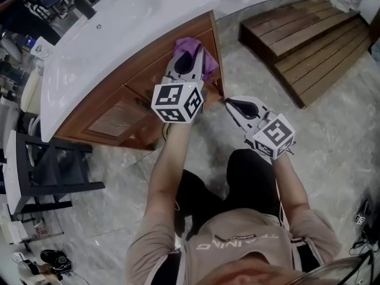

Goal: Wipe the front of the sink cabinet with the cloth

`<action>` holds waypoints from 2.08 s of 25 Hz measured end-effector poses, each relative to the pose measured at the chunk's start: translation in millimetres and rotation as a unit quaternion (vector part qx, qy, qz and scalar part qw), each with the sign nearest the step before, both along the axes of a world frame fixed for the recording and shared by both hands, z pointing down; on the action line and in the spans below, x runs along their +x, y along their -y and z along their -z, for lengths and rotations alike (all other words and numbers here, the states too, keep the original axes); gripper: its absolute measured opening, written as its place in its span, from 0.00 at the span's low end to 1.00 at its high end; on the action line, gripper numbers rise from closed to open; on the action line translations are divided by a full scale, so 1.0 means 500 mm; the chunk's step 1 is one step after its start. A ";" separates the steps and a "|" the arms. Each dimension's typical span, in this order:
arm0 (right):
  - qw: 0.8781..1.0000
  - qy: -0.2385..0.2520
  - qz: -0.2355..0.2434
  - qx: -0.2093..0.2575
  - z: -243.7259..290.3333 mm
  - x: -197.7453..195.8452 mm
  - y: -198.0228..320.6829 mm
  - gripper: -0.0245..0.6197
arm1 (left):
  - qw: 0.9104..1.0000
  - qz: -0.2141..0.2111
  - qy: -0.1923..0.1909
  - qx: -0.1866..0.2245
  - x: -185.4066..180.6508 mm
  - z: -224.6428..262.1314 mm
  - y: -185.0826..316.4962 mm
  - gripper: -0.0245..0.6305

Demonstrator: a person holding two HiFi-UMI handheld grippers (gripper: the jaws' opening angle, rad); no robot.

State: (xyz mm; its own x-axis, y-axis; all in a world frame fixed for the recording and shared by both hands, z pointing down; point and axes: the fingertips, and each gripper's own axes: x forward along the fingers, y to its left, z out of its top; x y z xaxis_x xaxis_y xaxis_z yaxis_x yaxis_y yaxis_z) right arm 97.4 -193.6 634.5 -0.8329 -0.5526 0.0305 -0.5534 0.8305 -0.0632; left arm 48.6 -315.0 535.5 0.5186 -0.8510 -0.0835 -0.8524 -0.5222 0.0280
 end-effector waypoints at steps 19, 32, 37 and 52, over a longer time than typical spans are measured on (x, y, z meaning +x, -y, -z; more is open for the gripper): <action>1.000 0.000 -0.029 -0.006 0.003 0.080 -0.016 0.06 | 0.994 -0.104 -0.004 -0.018 0.093 -0.009 -0.063 0.09; 0.992 -0.012 0.127 -0.004 -0.016 -0.200 -0.066 0.06 | 0.990 0.139 0.019 -0.019 -0.360 -0.075 -0.320 0.09; 0.987 -0.020 0.158 -0.004 -0.029 -0.268 -0.078 0.06 | 0.963 0.268 0.035 -0.022 -0.562 -0.120 -0.406 0.09; 0.987 -0.034 0.156 -0.024 -0.080 -0.275 -0.069 0.06 | 0.889 0.455 0.055 -0.015 -0.870 -0.178 -0.435 0.09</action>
State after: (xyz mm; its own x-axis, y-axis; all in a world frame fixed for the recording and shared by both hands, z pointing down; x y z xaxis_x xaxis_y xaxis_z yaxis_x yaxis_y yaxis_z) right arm -40.4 -159.1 674.7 -0.9573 -0.2671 0.1110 -0.2763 0.9579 -0.0776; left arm -386.2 -97.3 624.6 -0.3809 -0.9235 -0.0457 -0.9201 0.3835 -0.0796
